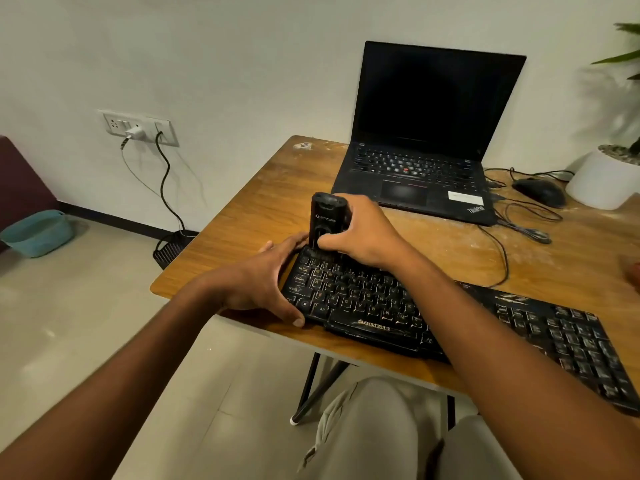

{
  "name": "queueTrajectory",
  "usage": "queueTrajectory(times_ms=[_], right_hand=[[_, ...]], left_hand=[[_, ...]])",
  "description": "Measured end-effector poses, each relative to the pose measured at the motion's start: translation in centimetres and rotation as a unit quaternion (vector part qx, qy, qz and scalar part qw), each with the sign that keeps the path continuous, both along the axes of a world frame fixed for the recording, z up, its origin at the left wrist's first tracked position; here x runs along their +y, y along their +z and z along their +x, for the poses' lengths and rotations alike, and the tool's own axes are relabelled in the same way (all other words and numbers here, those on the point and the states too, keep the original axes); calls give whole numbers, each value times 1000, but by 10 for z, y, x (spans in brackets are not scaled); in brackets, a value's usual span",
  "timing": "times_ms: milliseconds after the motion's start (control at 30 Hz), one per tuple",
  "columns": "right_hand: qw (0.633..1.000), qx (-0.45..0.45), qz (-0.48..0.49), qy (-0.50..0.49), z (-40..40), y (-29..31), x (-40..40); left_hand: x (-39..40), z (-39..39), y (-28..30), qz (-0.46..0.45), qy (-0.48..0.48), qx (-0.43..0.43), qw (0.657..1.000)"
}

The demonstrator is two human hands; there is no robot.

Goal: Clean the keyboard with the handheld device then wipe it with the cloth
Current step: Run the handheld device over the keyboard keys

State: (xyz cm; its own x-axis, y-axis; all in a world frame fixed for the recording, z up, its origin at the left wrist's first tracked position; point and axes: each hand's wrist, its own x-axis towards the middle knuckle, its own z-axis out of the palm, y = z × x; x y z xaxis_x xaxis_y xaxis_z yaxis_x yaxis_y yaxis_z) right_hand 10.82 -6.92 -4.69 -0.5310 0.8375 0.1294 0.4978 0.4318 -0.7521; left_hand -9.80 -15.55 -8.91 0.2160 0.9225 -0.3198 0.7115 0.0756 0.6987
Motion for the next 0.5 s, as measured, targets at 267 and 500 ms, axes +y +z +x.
queueTrajectory(times_ms=[267, 500], right_hand=[[983, -167, 74, 34, 24, 25, 15], [997, -54, 28, 46, 4, 5, 6]], left_hand=[[-1, 0, 2, 0, -3, 9, 1000], [0, 1, 1, 0, -5, 9, 1000]])
